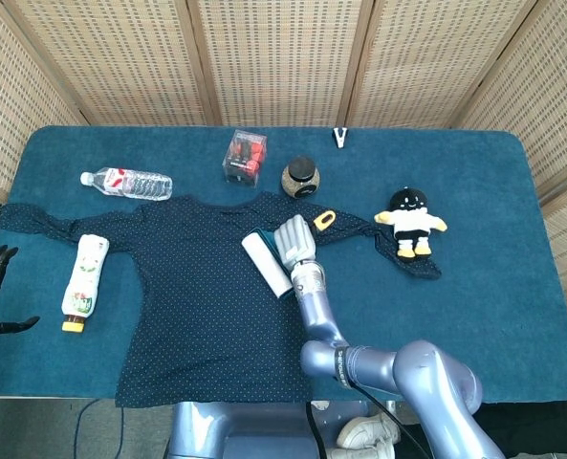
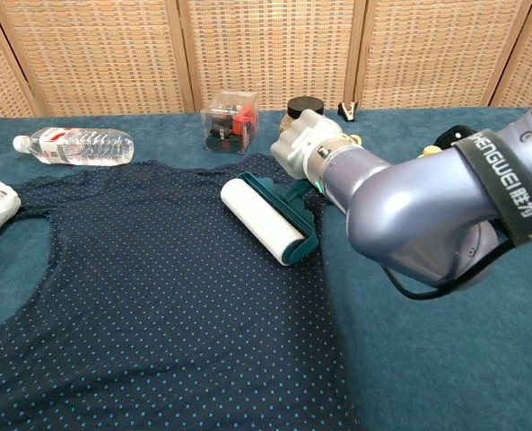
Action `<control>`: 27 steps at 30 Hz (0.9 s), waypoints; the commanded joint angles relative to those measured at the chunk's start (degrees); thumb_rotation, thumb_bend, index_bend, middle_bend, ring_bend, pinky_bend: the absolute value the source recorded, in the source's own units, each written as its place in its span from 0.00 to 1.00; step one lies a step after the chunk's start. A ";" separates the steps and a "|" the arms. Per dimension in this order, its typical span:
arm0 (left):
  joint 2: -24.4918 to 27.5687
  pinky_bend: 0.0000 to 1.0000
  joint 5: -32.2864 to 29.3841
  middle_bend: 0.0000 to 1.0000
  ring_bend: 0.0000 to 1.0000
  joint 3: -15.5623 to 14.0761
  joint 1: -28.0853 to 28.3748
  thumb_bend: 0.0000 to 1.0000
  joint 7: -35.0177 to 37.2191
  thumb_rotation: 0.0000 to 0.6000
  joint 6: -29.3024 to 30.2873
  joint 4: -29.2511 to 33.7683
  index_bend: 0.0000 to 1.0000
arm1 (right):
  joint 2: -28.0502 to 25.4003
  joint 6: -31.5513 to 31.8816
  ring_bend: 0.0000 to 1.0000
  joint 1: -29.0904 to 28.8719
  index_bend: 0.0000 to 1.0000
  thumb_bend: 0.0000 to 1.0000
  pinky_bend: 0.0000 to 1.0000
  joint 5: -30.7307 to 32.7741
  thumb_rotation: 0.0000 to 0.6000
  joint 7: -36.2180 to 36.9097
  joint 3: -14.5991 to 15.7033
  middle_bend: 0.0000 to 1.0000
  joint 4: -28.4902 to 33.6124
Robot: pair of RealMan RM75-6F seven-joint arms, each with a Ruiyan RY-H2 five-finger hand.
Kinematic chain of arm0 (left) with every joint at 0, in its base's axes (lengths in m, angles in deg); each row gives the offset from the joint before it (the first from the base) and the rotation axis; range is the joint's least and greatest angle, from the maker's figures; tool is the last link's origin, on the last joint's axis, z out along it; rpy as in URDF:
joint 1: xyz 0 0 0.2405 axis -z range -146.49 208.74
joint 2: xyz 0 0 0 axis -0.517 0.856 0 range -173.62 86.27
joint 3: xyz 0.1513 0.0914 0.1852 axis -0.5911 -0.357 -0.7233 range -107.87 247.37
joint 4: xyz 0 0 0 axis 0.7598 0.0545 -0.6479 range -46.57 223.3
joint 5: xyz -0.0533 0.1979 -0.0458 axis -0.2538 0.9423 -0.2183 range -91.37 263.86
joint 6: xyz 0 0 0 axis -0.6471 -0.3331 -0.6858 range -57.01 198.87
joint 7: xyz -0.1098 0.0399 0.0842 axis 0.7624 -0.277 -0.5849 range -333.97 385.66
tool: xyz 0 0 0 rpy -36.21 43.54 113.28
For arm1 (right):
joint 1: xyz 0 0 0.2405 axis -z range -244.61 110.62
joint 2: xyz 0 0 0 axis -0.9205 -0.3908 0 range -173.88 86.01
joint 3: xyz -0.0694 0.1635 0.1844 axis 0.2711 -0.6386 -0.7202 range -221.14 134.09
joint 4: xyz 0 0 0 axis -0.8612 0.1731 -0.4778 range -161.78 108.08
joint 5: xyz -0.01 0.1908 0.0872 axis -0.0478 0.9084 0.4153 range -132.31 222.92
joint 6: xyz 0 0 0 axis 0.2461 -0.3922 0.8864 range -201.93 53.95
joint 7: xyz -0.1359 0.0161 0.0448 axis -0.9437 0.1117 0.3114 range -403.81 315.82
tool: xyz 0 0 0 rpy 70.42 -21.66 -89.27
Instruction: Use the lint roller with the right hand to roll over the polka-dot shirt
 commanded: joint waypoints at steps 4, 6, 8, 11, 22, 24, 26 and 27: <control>0.07 0.00 -0.01 0.00 0.00 0.01 -0.04 0.00 0.08 1.00 0.10 0.06 0.00 | 0.23 0.45 1.00 0.24 0.69 0.95 1.00 -1.80 1.00 -1.41 -0.83 1.00 1.64; 0.10 0.00 0.07 0.00 0.00 -0.01 -0.06 0.00 0.19 1.00 0.11 0.10 0.00 | 0.83 0.74 1.00 0.03 0.69 0.95 1.00 -2.61 1.00 -1.86 -1.22 1.00 3.17; 0.12 0.00 0.12 0.00 0.00 -0.02 -0.07 0.00 0.30 1.00 0.11 0.07 0.00 | 1.32 1.32 1.00 -0.18 0.69 0.95 1.00 -2.74 1.00 -2.60 -1.60 1.00 4.10; 0.16 0.00 0.26 0.00 0.00 -0.05 -0.14 0.00 0.48 1.00 0.25 0.06 0.00 | 2.63 2.49 1.00 -0.88 0.69 0.95 1.00 -3.53 1.00 -4.45 -1.88 1.00 5.75; 0.35 0.00 0.55 0.00 0.00 -0.12 -0.26 0.00 1.16 1.00 0.28 -0.14 0.00 | 7.15 4.79 1.00 -2.18 0.69 0.95 1.00 -6.39 1.00 -7.87 -2.83 1.00 10.33; 0.33 0.00 0.57 0.00 0.00 -0.13 -0.26 0.00 1.20 1.00 0.27 -0.16 0.00 | 7.45 4.87 1.00 -2.16 0.69 0.94 1.00 -6.72 1.00 -8.04 -2.91 1.00 10.49; 0.34 0.00 0.60 0.00 0.00 -0.14 -0.25 0.00 1.19 1.00 0.28 -0.18 0.00 | 7.71 4.86 1.00 -2.15 0.69 0.94 1.00 -7.11 1.00 -8.17 -2.96 1.00 10.61; 0.33 0.00 0.60 0.00 0.00 -0.15 -0.25 0.00 1.20 1.00 0.27 -0.18 0.00 | 7.85 4.87 1.00 -2.12 0.69 0.94 1.00 -7.25 1.00 -8.25 -3.04 1.00 10.68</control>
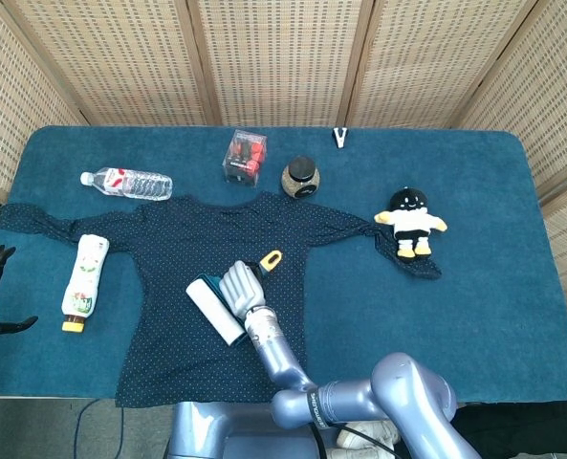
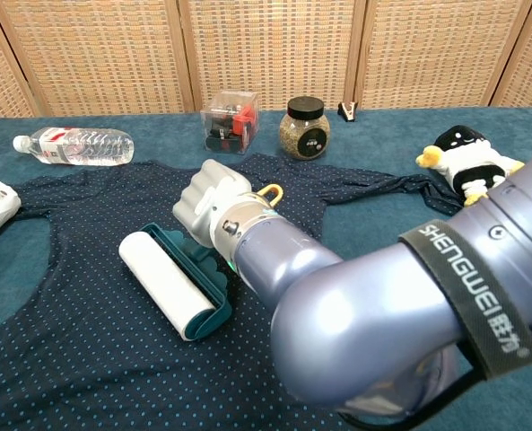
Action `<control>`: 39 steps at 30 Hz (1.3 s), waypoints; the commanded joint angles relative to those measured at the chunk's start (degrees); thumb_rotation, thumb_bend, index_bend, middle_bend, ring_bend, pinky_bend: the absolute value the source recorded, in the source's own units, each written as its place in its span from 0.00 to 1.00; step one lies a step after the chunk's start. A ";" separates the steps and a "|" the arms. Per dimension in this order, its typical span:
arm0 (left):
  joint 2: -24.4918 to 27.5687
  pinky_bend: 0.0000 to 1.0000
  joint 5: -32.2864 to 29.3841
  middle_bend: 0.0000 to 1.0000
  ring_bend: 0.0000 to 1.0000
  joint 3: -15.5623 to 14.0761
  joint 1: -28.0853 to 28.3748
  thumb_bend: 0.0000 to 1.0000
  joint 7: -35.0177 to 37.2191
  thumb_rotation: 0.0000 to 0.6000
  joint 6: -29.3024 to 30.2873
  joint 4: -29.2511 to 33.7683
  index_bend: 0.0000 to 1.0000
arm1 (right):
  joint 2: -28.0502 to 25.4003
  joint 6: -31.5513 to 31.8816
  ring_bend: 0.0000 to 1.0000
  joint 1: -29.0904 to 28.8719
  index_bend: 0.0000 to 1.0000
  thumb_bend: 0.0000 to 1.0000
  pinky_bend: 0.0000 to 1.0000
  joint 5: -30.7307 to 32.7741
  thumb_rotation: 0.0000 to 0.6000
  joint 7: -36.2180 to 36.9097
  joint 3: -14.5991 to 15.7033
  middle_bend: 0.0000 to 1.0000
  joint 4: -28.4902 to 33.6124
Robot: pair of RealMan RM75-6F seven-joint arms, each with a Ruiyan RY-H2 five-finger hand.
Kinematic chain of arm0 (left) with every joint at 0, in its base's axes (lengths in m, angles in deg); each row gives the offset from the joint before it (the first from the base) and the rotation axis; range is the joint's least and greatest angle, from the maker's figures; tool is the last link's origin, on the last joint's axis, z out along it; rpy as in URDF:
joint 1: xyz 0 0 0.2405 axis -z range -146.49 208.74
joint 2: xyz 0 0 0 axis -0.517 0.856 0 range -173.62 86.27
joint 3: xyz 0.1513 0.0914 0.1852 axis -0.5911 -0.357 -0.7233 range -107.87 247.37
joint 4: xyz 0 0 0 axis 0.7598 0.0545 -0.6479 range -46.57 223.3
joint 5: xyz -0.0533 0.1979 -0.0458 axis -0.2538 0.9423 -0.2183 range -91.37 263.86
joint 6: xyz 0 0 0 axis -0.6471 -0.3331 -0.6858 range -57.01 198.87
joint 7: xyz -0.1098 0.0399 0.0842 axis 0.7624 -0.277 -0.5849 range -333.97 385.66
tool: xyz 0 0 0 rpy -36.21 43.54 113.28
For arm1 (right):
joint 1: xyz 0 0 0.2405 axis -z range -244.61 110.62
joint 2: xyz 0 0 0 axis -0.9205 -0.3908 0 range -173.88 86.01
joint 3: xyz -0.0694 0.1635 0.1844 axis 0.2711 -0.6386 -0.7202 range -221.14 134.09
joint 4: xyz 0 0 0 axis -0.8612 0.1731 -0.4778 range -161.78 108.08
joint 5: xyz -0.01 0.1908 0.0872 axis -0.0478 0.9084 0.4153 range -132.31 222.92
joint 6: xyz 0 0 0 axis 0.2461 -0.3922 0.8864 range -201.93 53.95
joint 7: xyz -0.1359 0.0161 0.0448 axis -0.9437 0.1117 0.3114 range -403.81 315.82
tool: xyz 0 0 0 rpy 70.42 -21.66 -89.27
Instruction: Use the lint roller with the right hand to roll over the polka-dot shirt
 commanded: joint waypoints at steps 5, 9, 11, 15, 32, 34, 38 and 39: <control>-0.04 0.00 -0.15 0.00 0.00 0.03 0.02 0.00 -0.12 1.00 -0.02 -0.04 0.00 | 0.46 -0.06 1.00 0.67 0.69 0.94 1.00 -0.29 1.00 -0.85 -0.28 1.00 -0.80; -0.06 0.00 -0.23 0.00 0.00 0.07 0.02 0.00 -0.15 1.00 0.01 -0.09 0.00 | -0.06 -0.30 1.00 1.74 0.69 0.94 1.00 0.11 1.00 -1.14 -0.22 1.00 -2.89; -0.12 0.00 -0.27 0.00 0.00 0.04 0.02 0.00 -0.22 1.00 -0.01 -0.14 0.00 | -0.48 -0.27 1.00 2.45 0.69 0.94 1.00 0.29 1.00 -1.07 -0.20 1.00 -4.09; -0.20 0.00 -0.36 0.00 0.00 0.04 0.07 0.00 -0.53 1.00 -0.04 -0.10 0.00 | -1.61 -0.37 1.00 4.04 0.69 0.94 1.00 0.94 1.00 -1.05 -0.14 1.00 -6.69; -0.09 0.00 0.93 0.00 0.00 -0.35 -0.39 0.00 -1.37 1.00 1.43 1.25 0.00 | -6.19 2.74 1.00 9.88 0.47 0.67 1.00 1.42 1.00 -0.29 -2.23 1.00 -6.10; 0.19 0.00 1.51 0.00 0.00 -0.47 -0.64 0.00 -0.75 1.00 1.81 1.43 0.00 | -6.88 4.36 1.00 10.40 0.18 0.29 1.00 1.16 1.00 0.29 -3.11 1.00 -4.10; 0.78 0.00 2.59 0.00 0.00 -0.66 -1.06 0.00 0.88 1.00 2.34 1.47 0.00 | -10.20 7.50 1.00 12.19 0.00 0.00 1.00 -1.12 1.00 2.52 -3.69 1.00 1.93; 0.93 0.00 2.90 0.00 0.00 -0.72 -1.15 0.00 1.30 1.00 2.42 1.46 0.00 | -11.32 8.31 1.00 12.77 0.00 0.00 1.00 -1.88 1.00 2.95 -3.48 1.00 3.82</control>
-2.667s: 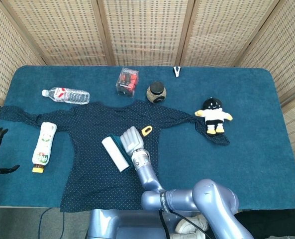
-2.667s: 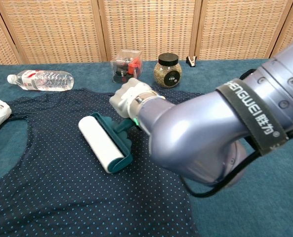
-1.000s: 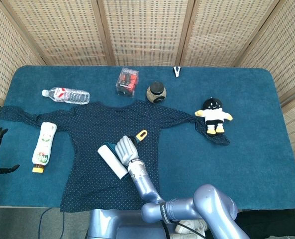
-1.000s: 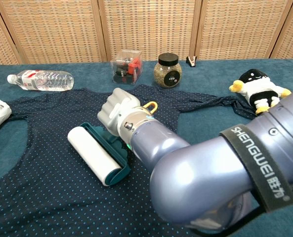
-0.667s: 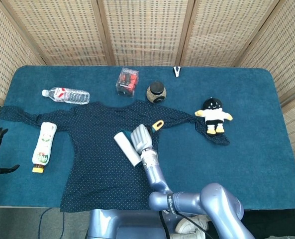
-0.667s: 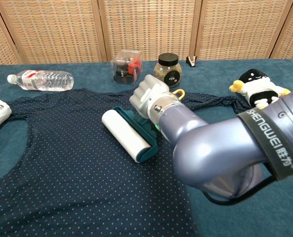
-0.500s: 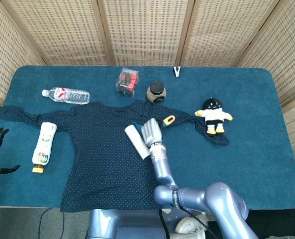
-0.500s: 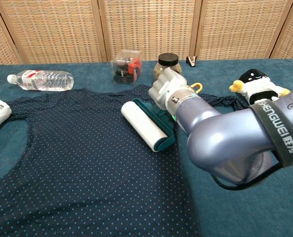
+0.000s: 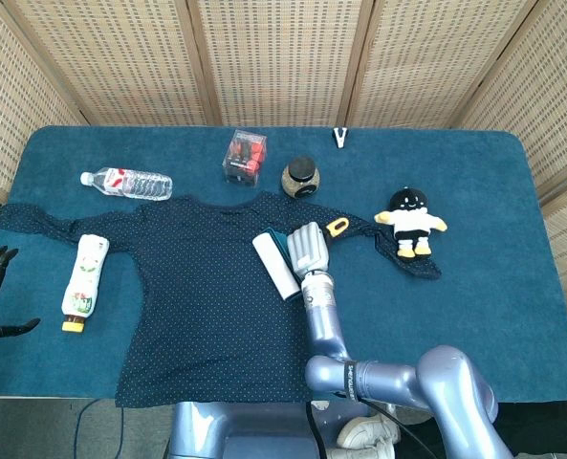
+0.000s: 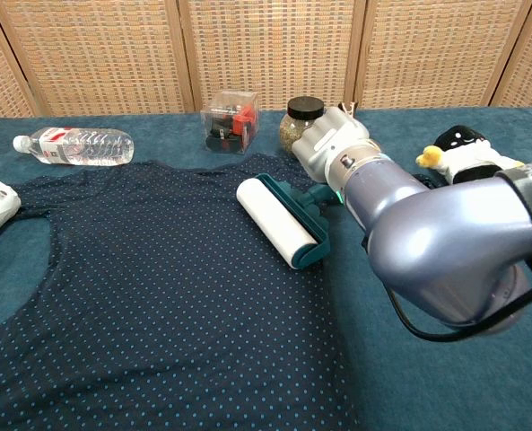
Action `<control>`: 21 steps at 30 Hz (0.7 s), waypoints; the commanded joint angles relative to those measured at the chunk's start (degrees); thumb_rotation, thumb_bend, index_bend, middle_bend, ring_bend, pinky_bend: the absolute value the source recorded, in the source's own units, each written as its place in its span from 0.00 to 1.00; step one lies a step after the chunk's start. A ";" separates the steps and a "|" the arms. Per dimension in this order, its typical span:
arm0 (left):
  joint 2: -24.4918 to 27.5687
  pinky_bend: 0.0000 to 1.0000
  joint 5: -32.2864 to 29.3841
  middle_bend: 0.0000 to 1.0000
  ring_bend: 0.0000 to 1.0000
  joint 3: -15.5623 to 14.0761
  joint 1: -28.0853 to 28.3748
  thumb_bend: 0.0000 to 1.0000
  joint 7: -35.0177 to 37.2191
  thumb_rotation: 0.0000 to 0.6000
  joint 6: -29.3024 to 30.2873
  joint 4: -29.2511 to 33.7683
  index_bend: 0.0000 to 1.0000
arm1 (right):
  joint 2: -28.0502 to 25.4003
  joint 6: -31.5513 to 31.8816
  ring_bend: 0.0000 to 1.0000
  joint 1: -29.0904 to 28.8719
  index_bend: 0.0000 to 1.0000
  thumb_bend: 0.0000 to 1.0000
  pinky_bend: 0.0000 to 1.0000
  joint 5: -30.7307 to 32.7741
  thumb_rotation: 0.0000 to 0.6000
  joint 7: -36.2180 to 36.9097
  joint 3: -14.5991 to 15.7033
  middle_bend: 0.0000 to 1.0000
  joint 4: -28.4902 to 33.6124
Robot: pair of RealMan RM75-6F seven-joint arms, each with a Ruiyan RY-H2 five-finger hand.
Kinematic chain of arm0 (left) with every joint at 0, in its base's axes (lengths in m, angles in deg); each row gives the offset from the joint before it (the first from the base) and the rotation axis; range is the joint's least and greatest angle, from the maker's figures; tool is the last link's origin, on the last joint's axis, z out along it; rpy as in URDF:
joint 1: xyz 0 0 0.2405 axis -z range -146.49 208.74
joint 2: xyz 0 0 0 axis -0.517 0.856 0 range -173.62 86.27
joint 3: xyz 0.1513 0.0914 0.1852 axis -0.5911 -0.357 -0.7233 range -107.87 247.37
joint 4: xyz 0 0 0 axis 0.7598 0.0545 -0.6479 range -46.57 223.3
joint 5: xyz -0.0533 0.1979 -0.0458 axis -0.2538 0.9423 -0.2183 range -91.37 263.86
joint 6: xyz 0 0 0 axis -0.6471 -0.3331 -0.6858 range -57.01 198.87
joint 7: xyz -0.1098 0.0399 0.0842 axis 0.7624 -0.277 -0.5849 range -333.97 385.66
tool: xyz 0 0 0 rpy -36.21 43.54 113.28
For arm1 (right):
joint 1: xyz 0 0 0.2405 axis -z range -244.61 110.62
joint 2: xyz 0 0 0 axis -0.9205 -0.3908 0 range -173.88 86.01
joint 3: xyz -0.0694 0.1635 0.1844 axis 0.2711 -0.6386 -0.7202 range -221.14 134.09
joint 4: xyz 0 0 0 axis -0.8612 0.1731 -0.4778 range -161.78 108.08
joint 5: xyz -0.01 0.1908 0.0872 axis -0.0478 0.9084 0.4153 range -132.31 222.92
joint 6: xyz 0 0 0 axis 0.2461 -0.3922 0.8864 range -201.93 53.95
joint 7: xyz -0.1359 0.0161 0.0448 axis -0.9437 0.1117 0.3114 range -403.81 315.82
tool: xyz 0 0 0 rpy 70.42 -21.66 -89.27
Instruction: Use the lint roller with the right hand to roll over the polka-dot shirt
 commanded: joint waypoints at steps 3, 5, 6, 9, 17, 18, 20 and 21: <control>0.92 0.00 2.07 0.00 0.00 -0.44 -0.66 0.00 2.39 1.00 0.93 0.07 0.00 | -8.63 6.63 1.00 4.84 0.00 0.00 1.00 -6.75 1.00 5.39 0.81 1.00 13.82; 1.21 0.00 3.16 0.00 0.00 -0.73 -0.90 0.00 3.24 1.00 1.35 0.12 0.00 | -13.13 8.19 1.00 7.58 0.00 0.00 1.00 -11.91 1.00 10.39 2.36 1.00 19.98; 1.32 0.00 3.64 0.00 0.00 -0.87 -0.99 0.00 3.58 1.00 1.51 0.13 0.00 | -15.17 8.72 1.00 9.04 0.00 0.00 1.00 -15.04 1.00 13.77 3.24 1.00 22.38; 1.54 0.00 4.72 0.00 0.00 -1.19 -1.25 0.00 4.23 1.00 2.03 0.19 0.00 | -19.86 10.13 1.00 13.01 0.02 0.00 1.00 -23.52 1.00 23.70 5.73 0.95 26.62; 1.59 0.00 7.89 0.00 0.00 -2.14 -2.61 0.00 3.87 1.00 5.26 0.61 0.00 | -36.44 13.06 0.12 26.55 0.00 0.00 0.05 -40.76 1.00 51.16 15.47 0.13 37.52; 1.53 0.00 8.27 0.00 0.00 -2.27 -2.76 0.00 3.57 1.00 5.64 0.66 0.00 | -37.76 13.44 0.04 27.89 0.00 0.00 0.01 -41.65 1.00 53.09 16.36 0.05 38.44; 1.12 0.00 8.95 0.00 0.00 -2.44 -3.07 0.00 2.77 1.00 6.58 0.51 0.00 | -39.98 14.24 0.00 30.51 0.00 0.00 0.00 -43.87 1.00 56.56 18.11 0.00 39.41; 0.76 0.00 9.37 0.00 0.00 -2.51 -3.25 0.00 2.06 1.00 7.24 0.26 0.00 | -40.76 15.07 0.00 32.01 0.00 0.00 0.00 -44.81 1.00 58.18 19.00 0.00 39.54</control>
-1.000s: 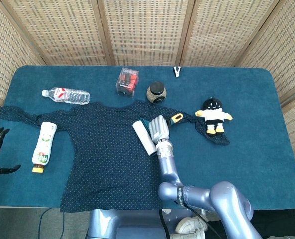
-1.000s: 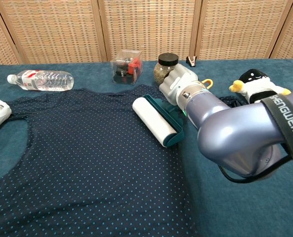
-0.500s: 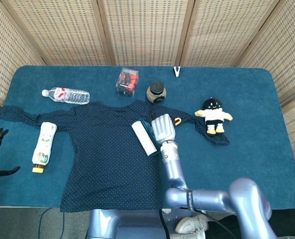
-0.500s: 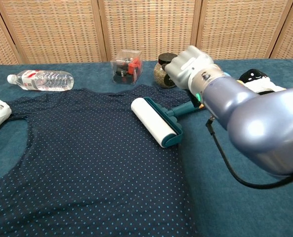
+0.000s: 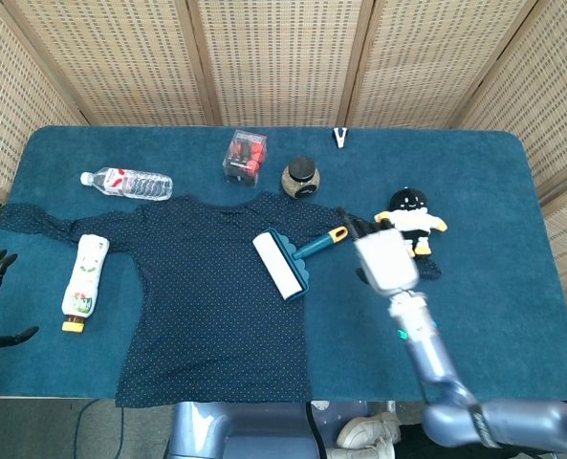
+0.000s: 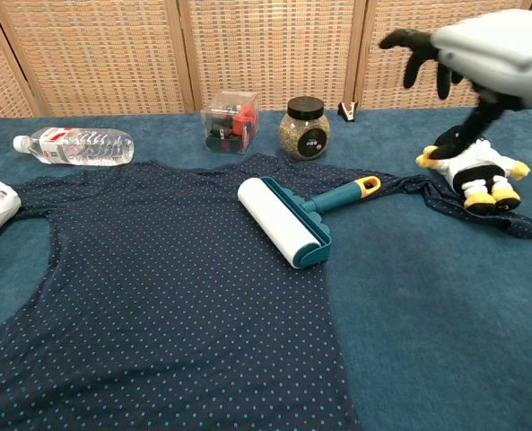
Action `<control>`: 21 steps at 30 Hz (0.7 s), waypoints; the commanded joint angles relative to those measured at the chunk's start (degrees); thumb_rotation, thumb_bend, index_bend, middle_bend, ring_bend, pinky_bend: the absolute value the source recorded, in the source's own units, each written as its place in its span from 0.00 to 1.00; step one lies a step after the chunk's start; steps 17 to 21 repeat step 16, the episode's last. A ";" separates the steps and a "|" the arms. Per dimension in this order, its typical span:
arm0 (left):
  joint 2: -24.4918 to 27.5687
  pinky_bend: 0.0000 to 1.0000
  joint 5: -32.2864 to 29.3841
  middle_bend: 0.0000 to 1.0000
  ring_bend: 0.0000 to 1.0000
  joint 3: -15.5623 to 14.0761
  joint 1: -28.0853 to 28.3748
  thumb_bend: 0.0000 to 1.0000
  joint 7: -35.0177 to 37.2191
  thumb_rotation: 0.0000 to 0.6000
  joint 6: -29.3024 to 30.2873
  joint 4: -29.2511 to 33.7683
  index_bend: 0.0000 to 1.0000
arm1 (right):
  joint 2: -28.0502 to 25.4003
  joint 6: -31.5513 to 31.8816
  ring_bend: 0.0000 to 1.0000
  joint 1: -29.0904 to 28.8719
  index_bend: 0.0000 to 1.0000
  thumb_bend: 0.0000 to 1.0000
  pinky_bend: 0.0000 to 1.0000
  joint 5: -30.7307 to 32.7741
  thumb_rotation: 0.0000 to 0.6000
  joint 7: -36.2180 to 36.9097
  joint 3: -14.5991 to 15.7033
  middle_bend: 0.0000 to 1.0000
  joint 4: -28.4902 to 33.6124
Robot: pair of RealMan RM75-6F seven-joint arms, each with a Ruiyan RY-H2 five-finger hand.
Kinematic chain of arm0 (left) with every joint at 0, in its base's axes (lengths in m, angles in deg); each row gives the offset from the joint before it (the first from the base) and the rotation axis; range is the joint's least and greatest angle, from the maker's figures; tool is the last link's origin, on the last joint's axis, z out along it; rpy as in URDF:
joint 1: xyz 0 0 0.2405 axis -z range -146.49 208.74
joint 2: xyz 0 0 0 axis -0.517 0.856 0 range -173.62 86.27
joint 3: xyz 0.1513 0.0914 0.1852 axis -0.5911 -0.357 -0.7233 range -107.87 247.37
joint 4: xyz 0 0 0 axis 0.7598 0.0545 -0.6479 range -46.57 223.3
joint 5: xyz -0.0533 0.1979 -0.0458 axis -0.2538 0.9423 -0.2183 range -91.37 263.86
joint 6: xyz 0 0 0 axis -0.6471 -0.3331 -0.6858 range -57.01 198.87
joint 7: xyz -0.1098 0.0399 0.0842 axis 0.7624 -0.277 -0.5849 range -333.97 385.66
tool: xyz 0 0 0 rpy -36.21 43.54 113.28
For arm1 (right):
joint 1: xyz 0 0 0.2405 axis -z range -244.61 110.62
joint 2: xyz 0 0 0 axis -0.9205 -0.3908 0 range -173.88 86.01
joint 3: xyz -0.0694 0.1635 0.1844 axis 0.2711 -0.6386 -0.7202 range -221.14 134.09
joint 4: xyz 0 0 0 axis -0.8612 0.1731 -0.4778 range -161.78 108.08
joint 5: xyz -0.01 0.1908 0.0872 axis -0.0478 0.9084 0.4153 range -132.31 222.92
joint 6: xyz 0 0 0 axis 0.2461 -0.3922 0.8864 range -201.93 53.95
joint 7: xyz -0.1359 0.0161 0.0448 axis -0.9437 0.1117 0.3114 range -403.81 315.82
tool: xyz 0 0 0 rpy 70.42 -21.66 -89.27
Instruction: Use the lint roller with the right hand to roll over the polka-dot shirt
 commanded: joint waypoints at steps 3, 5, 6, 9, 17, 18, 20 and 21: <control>-2.14 0.00 1.88 0.00 0.00 -0.22 -1.28 0.00 -3.32 1.00 3.81 -0.94 0.00 | -8.41 5.83 0.00 12.40 0.00 0.00 0.00 -10.24 1.00 13.88 8.09 0.00 3.18; -2.72 0.00 2.28 0.00 0.00 -0.20 -1.68 0.00 -3.98 1.00 4.93 -1.06 0.00 | -8.18 7.01 0.00 14.62 0.00 0.00 0.00 -11.40 1.00 16.64 8.64 0.00 1.06; -2.83 0.00 2.41 0.00 0.00 -0.21 -1.79 0.00 -4.05 1.00 5.22 -1.08 0.00 | -8.02 7.26 0.00 15.32 0.00 0.00 0.00 -11.54 1.00 17.53 8.76 0.00 0.31; -3.22 0.00 3.13 0.00 0.00 -0.14 -2.36 0.00 -4.23 1.00 6.82 -1.09 0.00 | -6.86 7.93 0.00 18.13 0.00 0.00 0.00 -11.64 1.00 20.82 8.89 0.00 -3.79; -4.38 0.00 4.69 0.00 0.00 -0.07 -3.53 0.00 -5.73 1.00 10.04 -1.46 0.00 | -3.95 8.88 0.00 22.51 0.00 0.00 0.00 -12.76 1.00 24.02 8.12 0.00 -11.06; -4.38 0.00 4.69 0.00 0.00 -0.07 -3.53 0.00 -5.73 1.00 10.04 -1.46 0.00 | -3.95 8.88 0.00 22.51 0.00 0.00 0.00 -12.76 1.00 24.02 8.12 0.00 -11.06; -4.38 0.00 4.69 0.00 0.00 -0.07 -3.53 0.00 -5.73 1.00 10.04 -1.46 0.00 | -3.95 8.88 0.00 22.51 0.00 0.00 0.00 -12.76 1.00 24.02 8.12 0.00 -11.06; -4.38 0.00 4.69 0.00 0.00 -0.07 -3.53 0.00 -5.73 1.00 10.04 -1.46 0.00 | -3.95 8.88 0.00 22.51 0.00 0.00 0.00 -12.76 1.00 24.02 8.12 0.00 -11.06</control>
